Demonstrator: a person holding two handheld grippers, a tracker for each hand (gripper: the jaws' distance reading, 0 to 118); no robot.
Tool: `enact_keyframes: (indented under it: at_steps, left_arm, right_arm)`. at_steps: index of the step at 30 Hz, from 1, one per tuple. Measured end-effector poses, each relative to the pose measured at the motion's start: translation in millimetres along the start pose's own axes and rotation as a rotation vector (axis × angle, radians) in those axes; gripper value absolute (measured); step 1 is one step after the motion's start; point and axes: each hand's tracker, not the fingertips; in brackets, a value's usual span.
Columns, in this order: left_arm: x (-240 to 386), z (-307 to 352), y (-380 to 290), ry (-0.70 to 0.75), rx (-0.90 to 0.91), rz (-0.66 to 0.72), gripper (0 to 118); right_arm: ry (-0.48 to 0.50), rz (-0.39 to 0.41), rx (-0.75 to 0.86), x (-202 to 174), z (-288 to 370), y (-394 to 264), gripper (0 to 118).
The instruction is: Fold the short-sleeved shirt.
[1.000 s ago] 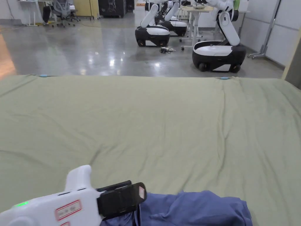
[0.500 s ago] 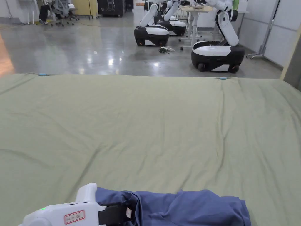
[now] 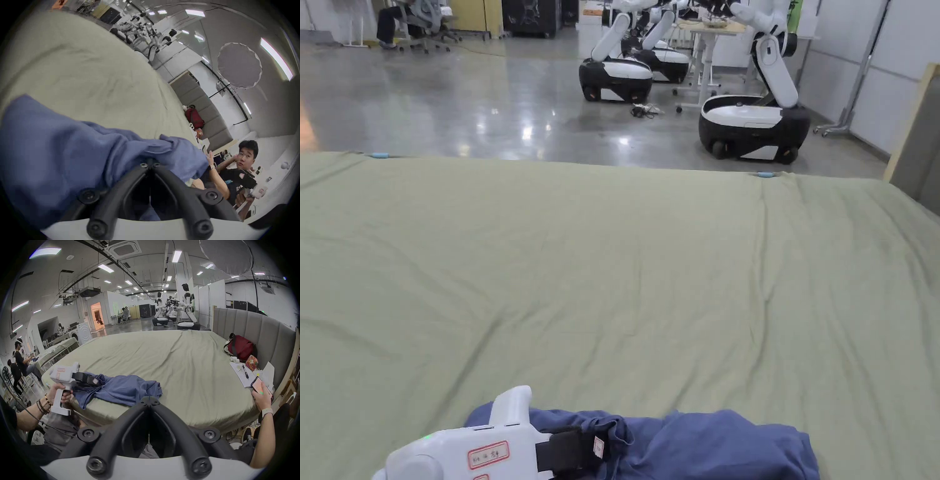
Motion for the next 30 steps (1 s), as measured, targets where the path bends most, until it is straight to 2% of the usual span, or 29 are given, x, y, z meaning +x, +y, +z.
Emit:
enact_keyframes:
  at_steps: [5, 8, 13, 19, 20, 21, 23, 24, 27, 30]
  left_arm:
    - [34, 69, -8, -0.087, 0.051, -0.081, 0]
    - [31, 112, -25, -0.162, 0.029, -0.069, 0]
    - [-6, 152, -23, -0.011, 0.128, -0.009, 0]
    - [-62, 153, 13, -0.048, 0.155, 0.088, 0]
    - [-66, 151, 17, -0.050, 0.149, 0.097, 5]
    - [-71, 149, 21, -0.022, 0.160, 0.103, 18]
    - [-82, 142, 28, 0.011, 0.150, 0.103, 95]
    - [-90, 135, 29, -0.014, 0.112, 0.111, 117]
    - [-105, 115, 29, -0.096, 0.044, 0.210, 118]
    - [-108, 89, 25, -0.117, -0.005, 0.188, 118]
  right_arm:
    - [0.027, 0.007, 0.017, -4, -1, 2, 2]
    - [0.039, 0.006, 0.019, -6, -3, 1, 2]
    - [0.044, 0.016, 0.010, -9, -11, -1, 2]
    - [0.051, 0.019, 0.017, -12, -8, -2, 2]
    - [0.049, 0.019, 0.018, -13, -8, -2, 2]
    - [0.048, 0.019, 0.018, -13, -7, -2, 2]
    - [0.038, 0.018, 0.018, -12, -6, -3, 2]
    - [0.034, 0.015, 0.014, -11, -7, -4, 2]
    - [0.023, 0.014, 0.004, -11, -8, -4, 2]
    - [0.026, 0.017, 0.006, -13, -9, -4, 2]
